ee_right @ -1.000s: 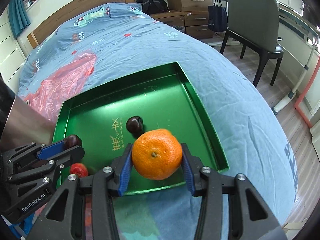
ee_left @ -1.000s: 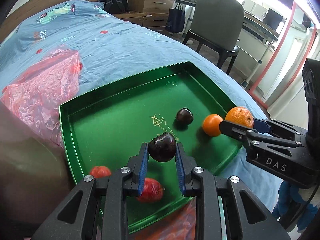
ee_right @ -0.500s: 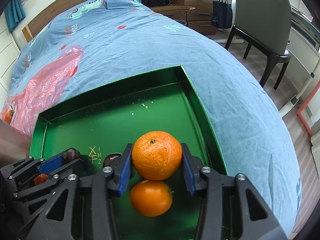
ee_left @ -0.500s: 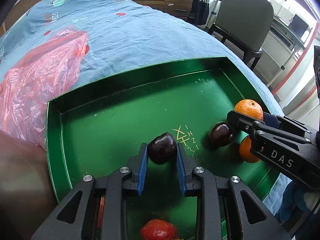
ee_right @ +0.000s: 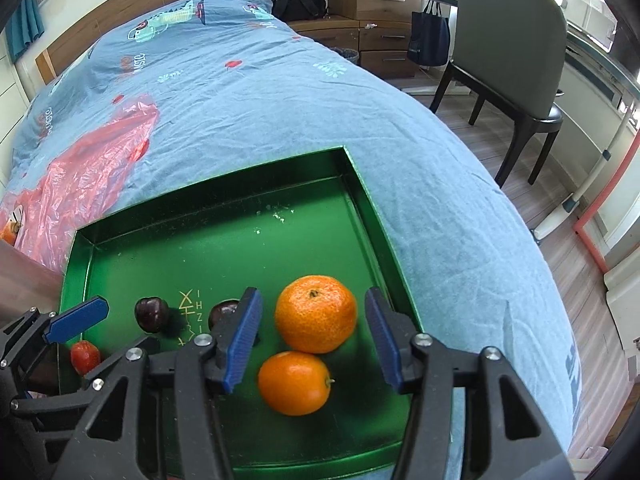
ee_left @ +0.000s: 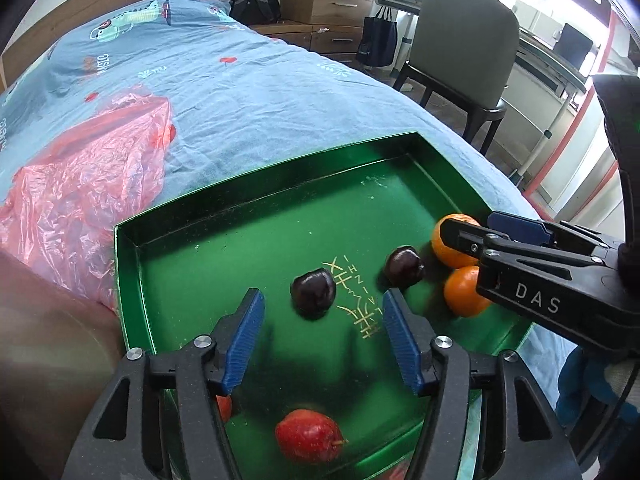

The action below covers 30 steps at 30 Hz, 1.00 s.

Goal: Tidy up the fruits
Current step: 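Open the left tool to drop the plum while the right tool releases the orange, then move both open tools back from the tray toward the remaining fruits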

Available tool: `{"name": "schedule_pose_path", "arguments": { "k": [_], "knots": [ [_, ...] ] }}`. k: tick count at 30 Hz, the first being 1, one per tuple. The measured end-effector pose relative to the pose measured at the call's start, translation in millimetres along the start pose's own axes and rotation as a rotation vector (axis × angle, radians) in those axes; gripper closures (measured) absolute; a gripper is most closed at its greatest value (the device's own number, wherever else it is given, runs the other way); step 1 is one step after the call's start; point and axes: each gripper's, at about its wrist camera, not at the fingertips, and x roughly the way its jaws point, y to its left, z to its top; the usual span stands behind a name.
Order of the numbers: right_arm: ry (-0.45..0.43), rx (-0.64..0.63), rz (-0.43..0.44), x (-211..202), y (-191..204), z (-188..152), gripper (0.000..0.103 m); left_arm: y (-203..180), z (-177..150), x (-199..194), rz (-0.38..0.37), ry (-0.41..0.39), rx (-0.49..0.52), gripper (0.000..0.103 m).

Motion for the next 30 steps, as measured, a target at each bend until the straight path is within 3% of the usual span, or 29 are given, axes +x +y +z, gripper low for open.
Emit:
{"name": "schedule_pose_path", "arguments": {
  "k": [8, 13, 16, 20, 30],
  "knots": [
    [-0.04, 0.052, -0.054, -57, -9, -35, 0.03, -21, -32, -61, -0.094, -0.031, 0.101, 0.042],
    [-0.01, 0.076, -0.076, -79, -7, -70, 0.03, -27, -62, -91, -0.134, -0.013, 0.167, 0.038],
    [0.013, 0.066, -0.073, -88, 5, -93, 0.03, -25, -83, -108, -0.132, -0.008, 0.219, 0.03],
    [0.053, 0.045, -0.048, -99, 27, -125, 0.03, -13, -110, -129, -0.146, 0.008, 0.247, 0.028],
    [0.134, -0.065, 0.029, -124, 109, -190, 0.03, 63, -171, -184, -0.026, 0.028, 0.168, 0.025]
  ]
}}
